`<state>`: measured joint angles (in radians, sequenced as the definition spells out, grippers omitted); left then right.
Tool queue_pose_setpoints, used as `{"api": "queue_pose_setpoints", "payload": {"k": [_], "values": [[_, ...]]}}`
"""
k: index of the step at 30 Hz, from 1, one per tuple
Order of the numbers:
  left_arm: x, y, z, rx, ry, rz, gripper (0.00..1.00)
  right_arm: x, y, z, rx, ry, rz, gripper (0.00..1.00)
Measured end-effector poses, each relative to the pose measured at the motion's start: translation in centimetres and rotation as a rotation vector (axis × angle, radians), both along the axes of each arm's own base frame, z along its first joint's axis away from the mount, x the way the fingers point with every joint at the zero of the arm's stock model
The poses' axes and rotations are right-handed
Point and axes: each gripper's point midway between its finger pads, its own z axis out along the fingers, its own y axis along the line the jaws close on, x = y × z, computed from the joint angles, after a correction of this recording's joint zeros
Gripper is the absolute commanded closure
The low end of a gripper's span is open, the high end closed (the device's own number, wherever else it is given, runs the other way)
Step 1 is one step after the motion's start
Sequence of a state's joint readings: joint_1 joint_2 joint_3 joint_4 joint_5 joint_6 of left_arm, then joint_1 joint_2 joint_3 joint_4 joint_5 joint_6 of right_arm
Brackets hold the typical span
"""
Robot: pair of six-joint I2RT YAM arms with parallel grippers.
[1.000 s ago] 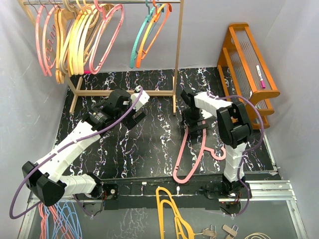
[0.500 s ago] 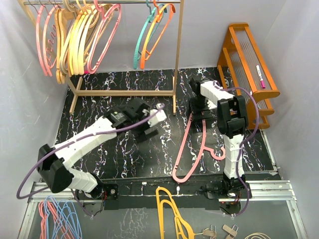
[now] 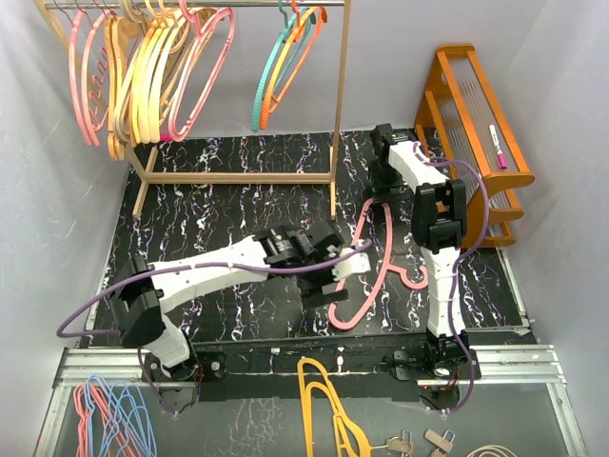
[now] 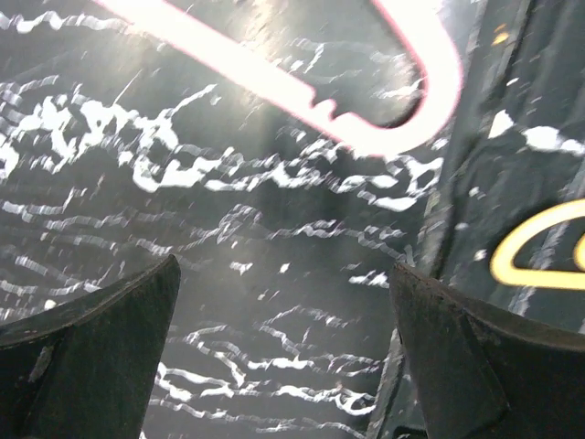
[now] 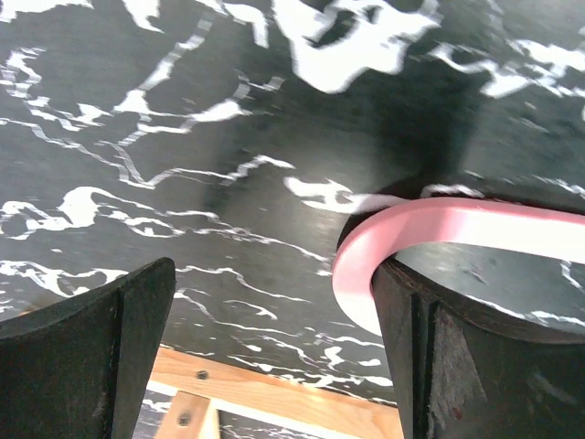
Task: Organize the hangers
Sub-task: Move the hanger to the center of the board.
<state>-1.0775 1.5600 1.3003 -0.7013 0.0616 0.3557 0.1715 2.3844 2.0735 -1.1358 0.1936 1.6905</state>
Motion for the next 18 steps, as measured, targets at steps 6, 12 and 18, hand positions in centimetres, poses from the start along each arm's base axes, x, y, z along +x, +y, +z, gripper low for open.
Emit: {"api": "queue_pose_setpoints", "payload": {"k": [6,12,18], "values": [[-3.7,-5.4,-0.8,-0.061,0.023,-0.062,0.03,4.0,-0.9,0.7,-0.013,-0.123,0.072,0.05],[-2.9,-9.7,-0.2,-0.189,-0.095,0.003,0.03,5.2,-0.4,1.0,0.007,-0.208,0.18,0.02],[1.1,-10.6,-2.2,-0.207,-0.276,0.079,0.03,1.9,0.5,1.7,0.103,-0.405,0.344,0.02]]}}
